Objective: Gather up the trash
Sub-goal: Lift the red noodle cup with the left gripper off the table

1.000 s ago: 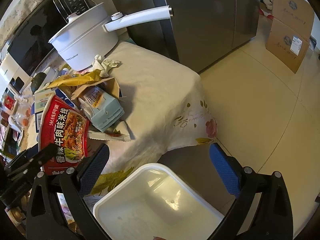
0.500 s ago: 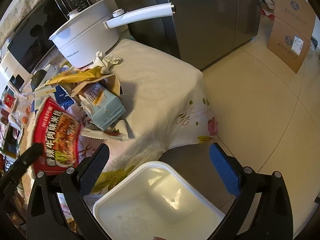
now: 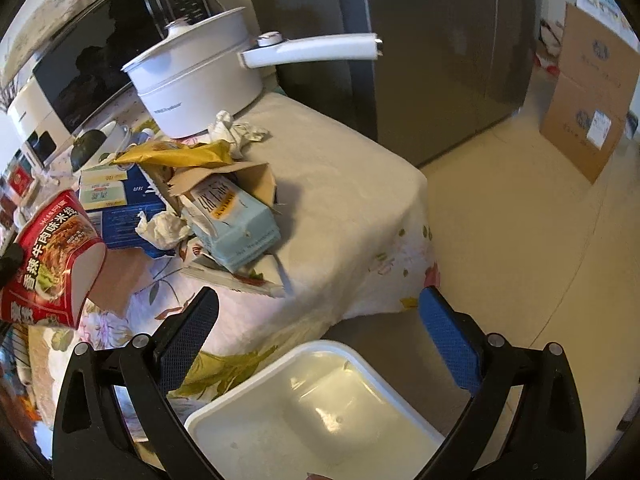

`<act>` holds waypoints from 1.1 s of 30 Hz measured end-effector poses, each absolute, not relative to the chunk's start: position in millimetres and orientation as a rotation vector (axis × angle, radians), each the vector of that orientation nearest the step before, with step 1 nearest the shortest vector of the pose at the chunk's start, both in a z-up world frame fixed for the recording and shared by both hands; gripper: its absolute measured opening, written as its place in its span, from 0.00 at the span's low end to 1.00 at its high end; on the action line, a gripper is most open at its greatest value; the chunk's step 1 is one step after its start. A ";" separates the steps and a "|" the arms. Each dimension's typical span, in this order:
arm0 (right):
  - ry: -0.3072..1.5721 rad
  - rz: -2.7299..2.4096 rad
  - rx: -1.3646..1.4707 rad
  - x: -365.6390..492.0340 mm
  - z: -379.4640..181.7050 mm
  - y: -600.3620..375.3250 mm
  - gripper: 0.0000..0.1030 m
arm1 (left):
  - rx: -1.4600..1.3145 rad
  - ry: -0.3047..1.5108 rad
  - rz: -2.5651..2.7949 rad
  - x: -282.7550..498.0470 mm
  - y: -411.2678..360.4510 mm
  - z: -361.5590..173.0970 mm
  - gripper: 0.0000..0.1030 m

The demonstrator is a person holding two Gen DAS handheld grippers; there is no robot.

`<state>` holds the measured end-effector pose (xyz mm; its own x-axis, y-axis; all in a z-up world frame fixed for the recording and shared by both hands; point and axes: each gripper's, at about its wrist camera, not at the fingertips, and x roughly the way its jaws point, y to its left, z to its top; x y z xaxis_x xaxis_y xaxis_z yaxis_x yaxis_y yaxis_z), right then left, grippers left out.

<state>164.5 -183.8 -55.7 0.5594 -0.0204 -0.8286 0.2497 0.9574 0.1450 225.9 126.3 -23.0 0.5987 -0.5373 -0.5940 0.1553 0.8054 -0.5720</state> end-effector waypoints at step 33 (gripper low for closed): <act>1.006 -0.148 0.264 160.5 -60.6 -183.8 0.93 | -0.350 1.073 -0.436 223.2 88.0 -60.4 0.76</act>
<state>160.5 -183.8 -60.6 0.5288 -0.0018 -0.8487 0.2435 0.9583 0.1497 223.2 88.0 -60.4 0.4076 -0.5027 -0.7623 0.1711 0.8621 -0.4770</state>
